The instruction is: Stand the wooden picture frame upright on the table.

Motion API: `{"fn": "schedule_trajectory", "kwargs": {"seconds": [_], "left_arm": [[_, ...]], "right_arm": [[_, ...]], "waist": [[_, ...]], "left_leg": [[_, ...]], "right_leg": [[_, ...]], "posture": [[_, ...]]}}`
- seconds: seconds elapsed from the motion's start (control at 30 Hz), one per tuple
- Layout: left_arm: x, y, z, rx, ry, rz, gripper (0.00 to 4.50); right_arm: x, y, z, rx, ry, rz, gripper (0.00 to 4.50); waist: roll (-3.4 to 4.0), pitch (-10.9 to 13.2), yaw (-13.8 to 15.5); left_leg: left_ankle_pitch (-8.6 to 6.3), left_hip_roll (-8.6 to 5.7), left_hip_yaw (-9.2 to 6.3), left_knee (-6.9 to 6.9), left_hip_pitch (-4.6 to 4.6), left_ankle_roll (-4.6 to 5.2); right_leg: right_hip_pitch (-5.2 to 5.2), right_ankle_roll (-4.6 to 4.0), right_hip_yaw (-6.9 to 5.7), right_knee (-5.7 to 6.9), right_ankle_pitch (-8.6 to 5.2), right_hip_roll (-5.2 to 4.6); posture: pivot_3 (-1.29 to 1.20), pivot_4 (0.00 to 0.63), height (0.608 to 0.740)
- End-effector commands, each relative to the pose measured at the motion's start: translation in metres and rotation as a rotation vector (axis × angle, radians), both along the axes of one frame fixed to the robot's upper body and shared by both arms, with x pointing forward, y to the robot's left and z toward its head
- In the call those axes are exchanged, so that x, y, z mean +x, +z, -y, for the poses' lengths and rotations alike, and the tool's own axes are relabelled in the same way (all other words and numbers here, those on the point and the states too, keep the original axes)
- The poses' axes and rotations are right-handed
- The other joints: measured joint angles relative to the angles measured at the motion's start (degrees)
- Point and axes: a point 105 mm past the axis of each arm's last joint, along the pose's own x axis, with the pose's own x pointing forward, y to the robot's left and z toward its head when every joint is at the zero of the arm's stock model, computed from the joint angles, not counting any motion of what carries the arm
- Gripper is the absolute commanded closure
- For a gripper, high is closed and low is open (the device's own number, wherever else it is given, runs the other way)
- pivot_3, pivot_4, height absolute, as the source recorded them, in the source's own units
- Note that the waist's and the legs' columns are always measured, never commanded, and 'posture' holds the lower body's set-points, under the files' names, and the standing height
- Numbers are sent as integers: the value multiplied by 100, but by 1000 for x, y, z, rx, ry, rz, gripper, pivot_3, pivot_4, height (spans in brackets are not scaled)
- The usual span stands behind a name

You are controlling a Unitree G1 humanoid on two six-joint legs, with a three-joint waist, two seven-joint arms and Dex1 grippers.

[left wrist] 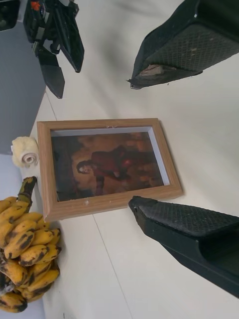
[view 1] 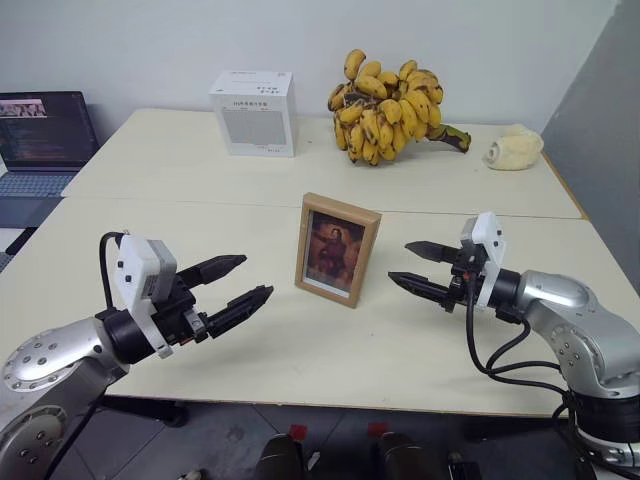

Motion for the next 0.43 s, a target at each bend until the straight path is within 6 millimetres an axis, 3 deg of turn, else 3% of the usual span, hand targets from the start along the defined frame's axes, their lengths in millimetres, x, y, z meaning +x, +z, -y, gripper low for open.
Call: {"fn": "schedule_trajectory", "kwargs": {"seconds": [0.03, 0.43], "left_arm": [[-3, 8, 8, -6, -36, 57, 804], [10, 5, 0, -57, 68, 24, 804]], "right_arm": [[-7, 6, -1, 34, -16, 10, 947], [-6, 4, -2, 55, -35, -16, 947]], "waist": [[0, 0, -4], [0, 0, -14]], "left_leg": [[0, 0, 0, 0, -1, 0], [1, 1, -1, 2, 0, 1]], "right_leg": [[-1, -1, -1, 0, 0, 0], [0, 5, -1, 1, 0, 1]], "posture": [[0, 150, 740], [0, 150, 740]]}}
